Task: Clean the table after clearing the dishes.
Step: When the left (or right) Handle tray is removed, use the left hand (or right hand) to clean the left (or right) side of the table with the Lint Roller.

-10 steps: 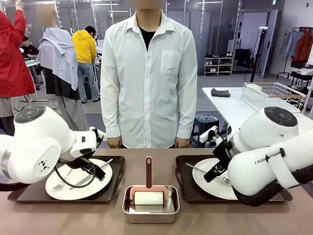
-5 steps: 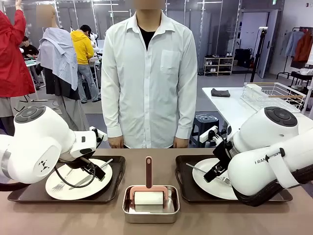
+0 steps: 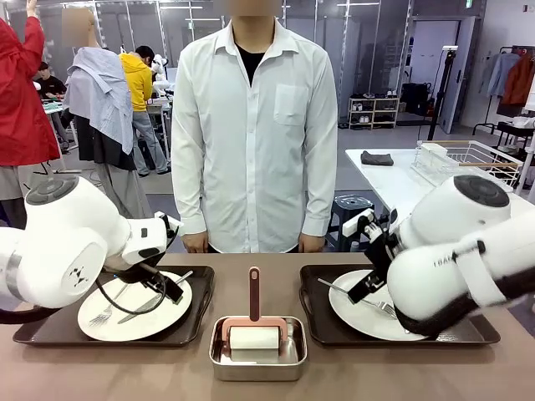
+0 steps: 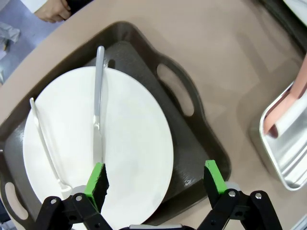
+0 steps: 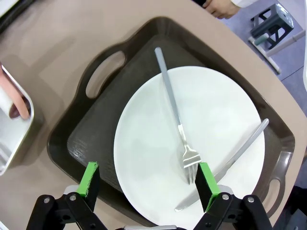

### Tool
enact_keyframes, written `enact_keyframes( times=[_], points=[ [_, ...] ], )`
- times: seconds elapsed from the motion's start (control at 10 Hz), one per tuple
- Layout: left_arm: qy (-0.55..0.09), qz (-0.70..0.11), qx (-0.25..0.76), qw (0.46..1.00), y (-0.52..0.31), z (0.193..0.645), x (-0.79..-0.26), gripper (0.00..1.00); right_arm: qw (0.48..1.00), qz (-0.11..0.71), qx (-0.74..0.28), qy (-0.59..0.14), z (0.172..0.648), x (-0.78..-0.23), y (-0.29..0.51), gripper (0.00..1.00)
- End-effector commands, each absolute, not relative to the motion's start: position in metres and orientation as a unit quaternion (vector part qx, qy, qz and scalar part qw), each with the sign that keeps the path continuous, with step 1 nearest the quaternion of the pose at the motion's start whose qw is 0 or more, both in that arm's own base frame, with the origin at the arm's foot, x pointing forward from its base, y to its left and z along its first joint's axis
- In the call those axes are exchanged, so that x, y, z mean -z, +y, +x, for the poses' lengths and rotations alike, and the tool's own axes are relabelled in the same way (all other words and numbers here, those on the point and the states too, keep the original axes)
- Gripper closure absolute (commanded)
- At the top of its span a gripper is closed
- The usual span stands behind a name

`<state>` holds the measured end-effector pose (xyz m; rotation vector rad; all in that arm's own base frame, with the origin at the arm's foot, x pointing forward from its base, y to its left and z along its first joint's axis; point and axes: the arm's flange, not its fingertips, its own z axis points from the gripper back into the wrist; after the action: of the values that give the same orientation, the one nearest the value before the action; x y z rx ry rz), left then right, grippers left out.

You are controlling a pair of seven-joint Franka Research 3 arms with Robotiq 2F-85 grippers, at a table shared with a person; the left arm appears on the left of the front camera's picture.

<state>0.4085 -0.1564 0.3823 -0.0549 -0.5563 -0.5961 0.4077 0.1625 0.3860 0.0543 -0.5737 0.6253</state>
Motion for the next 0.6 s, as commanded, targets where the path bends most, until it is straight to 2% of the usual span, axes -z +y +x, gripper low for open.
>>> enact_keyframes(
  times=[0.0,0.2,0.3,0.4,0.5],
  points=[
    [-0.254,-0.083,0.296,0.917,-0.14,0.429,-0.419,0.0,0.916,0.074,-0.292,-0.265,0.441,-0.422,0.143,0.0],
    [-0.236,-0.149,0.288,0.916,-0.113,0.448,-0.455,0.0,0.92,0.154,-0.276,-0.232,0.47,-0.453,0.119,0.0],
    [-0.217,-0.219,0.284,0.908,-0.091,0.452,-0.47,0.0,0.918,0.228,-0.252,-0.205,0.477,-0.463,0.095,0.0],
    [-0.203,-0.343,0.263,0.879,-0.049,0.454,-0.487,0.0,0.912,0.298,-0.214,-0.182,0.478,-0.467,0.063,0.0],
    [-0.209,-0.426,0.217,0.853,0.0,0.452,-0.492,0.0,0.893,0.375,-0.162,-0.186,0.47,-0.467,0.018,0.0]
  ],
)
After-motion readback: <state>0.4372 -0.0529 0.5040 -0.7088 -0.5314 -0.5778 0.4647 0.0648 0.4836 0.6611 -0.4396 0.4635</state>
